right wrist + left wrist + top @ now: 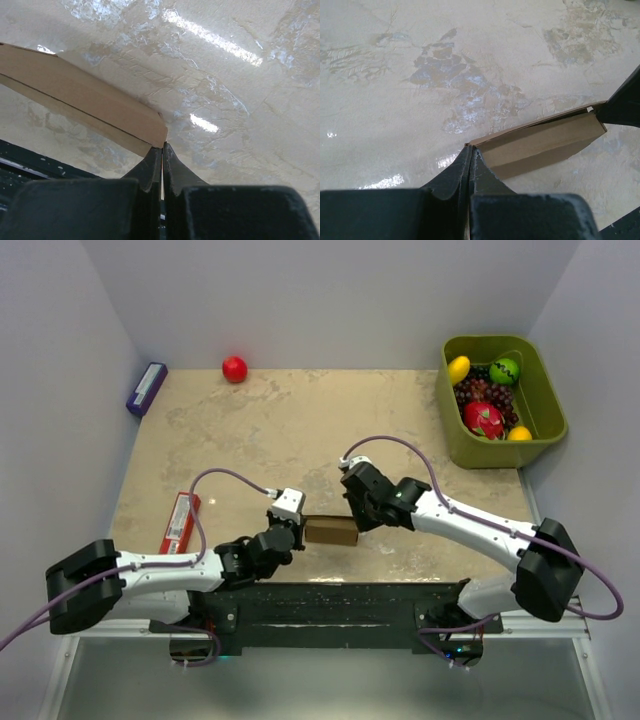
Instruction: Fold the paper box
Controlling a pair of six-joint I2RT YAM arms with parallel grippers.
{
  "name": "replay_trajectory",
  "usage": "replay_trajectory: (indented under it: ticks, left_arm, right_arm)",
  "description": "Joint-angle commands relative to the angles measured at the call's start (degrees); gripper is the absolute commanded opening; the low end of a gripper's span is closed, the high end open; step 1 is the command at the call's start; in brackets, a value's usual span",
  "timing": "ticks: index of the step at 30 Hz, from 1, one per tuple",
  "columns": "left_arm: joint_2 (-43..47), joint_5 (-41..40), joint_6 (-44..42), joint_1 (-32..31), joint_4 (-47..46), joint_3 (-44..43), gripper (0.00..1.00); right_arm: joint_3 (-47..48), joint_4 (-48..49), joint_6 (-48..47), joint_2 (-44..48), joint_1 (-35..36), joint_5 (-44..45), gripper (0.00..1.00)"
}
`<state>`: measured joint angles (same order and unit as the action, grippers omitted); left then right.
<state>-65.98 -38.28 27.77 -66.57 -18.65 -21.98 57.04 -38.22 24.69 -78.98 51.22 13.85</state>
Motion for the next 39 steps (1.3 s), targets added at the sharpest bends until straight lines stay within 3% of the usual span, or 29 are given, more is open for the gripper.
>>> replay_trajectory:
  ticks: [1, 11, 22, 39]
  left_arm:
    - [-2.8, -2.0, -1.3, -1.7, 7.4, 0.3, 0.0]
    - [-7.1, -6.6, -2.3, -5.2, 9.3, -2.5, 0.0]
    - [-8.2, -6.0, -2.5, -6.2, 9.2, -2.8, 0.0]
    - [-5.5, -6.1, -2.4, -6.5, 9.1, -2.0, 0.0]
  right_arm:
    - [-0.3, 3.5, 1.0, 2.4, -3.1, -8.5, 0.0]
    - [-3.0, 7.1, 0.5, 3.6, -9.7, -20.2, 0.0]
    - [-5.6, 11.4, 0.2, 3.5, -14.2, -31.2, 0.0]
    - [-5.3, 10.3, 0.4, 4.5, -15.0, -30.4, 0.0]
